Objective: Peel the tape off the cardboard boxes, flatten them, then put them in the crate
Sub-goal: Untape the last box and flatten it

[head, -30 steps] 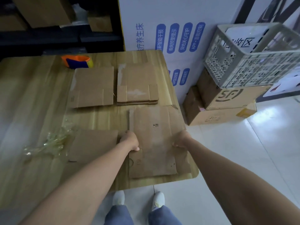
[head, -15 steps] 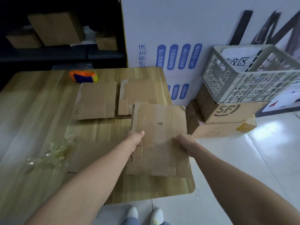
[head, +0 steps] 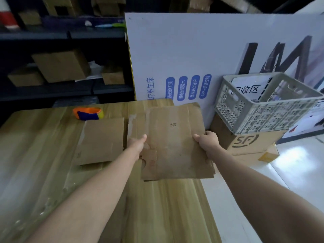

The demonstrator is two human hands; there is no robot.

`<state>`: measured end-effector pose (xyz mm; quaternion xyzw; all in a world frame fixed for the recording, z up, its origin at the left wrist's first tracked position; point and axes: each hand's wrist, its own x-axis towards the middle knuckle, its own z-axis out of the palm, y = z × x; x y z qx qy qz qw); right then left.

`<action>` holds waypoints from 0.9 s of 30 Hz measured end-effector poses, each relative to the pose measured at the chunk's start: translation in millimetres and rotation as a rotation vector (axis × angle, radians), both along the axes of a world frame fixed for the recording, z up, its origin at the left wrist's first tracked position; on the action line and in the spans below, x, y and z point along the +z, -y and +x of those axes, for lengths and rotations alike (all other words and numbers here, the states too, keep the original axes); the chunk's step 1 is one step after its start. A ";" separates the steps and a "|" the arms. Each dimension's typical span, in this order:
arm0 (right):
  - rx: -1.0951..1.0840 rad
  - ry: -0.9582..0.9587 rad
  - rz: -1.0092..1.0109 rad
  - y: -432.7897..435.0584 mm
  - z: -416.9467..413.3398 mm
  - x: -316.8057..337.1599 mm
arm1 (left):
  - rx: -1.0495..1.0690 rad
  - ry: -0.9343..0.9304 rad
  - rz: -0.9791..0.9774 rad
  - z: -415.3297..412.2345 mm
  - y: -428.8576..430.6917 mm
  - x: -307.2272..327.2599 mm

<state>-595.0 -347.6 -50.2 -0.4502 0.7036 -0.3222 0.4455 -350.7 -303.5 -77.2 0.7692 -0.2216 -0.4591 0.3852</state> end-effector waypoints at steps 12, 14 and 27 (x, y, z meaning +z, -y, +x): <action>0.147 -0.063 0.072 158.6 -14.7 -25.0 | -0.100 0.506 0.371 26.7 87.9 -66.2; 0.171 -0.072 0.106 175.9 -16.6 -29.9 | -0.099 0.529 0.437 26.2 97.6 -74.5; 0.245 -0.081 0.156 219.3 -39.2 -55.4 | -0.120 0.472 0.732 16.4 110.5 -94.6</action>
